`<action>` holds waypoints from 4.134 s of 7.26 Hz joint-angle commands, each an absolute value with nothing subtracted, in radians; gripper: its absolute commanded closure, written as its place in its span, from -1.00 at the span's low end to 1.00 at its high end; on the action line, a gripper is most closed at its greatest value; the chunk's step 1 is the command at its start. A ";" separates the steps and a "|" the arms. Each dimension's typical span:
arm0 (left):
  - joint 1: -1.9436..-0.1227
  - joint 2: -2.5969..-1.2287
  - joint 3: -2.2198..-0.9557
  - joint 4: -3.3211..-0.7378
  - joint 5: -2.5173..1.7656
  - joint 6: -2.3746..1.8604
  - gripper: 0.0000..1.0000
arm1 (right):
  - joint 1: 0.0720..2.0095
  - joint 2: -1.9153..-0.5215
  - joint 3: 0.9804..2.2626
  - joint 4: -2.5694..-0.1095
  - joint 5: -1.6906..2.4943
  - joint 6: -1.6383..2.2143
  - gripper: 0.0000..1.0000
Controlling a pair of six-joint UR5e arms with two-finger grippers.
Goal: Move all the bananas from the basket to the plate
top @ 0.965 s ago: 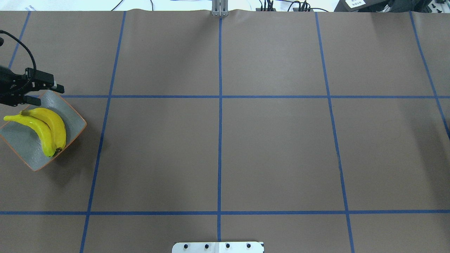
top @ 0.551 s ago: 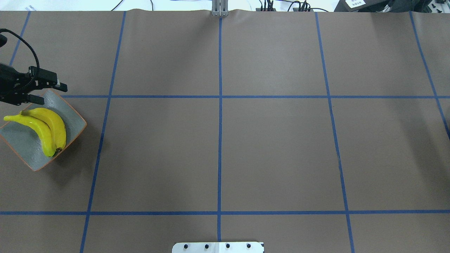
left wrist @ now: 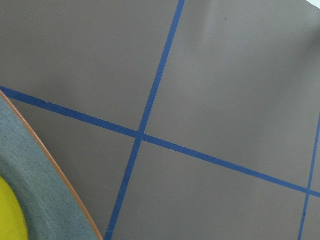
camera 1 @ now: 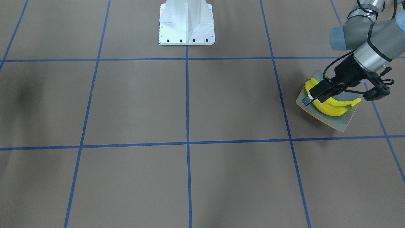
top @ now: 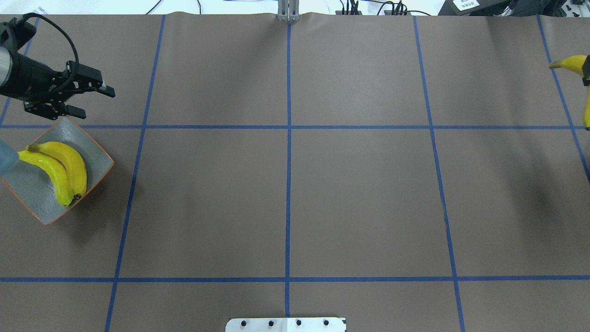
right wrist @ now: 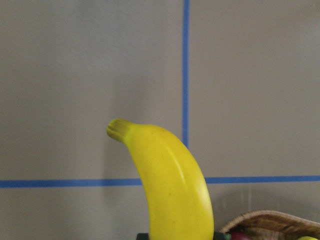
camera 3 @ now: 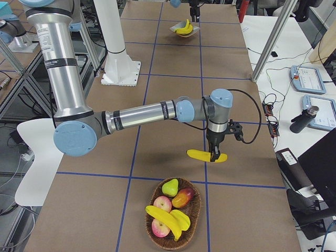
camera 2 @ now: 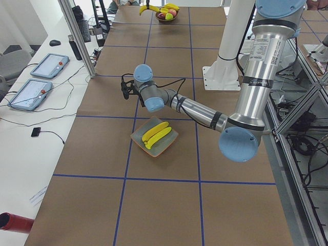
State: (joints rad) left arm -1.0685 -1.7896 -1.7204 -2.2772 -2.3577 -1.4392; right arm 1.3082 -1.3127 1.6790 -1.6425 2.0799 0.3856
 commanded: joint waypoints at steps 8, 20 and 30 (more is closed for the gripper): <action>-0.887 -2.038 -1.716 -2.279 -2.356 -1.750 -1.00 | 0.888 -1.063 1.707 -1.010 2.074 1.308 1.00; -0.733 -2.166 -1.716 -2.546 -2.289 -1.665 -1.00 | 0.704 -0.992 1.675 -0.574 2.098 1.474 1.00; -0.690 -2.174 -1.692 -2.597 -2.266 -1.617 -0.76 | 0.706 -0.976 1.680 -0.571 2.166 1.546 1.00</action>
State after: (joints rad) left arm -0.6928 -2.1726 -1.6944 -2.5957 -2.2678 -1.6175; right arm 0.7056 -0.9763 1.6768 -0.5718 2.1554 1.5454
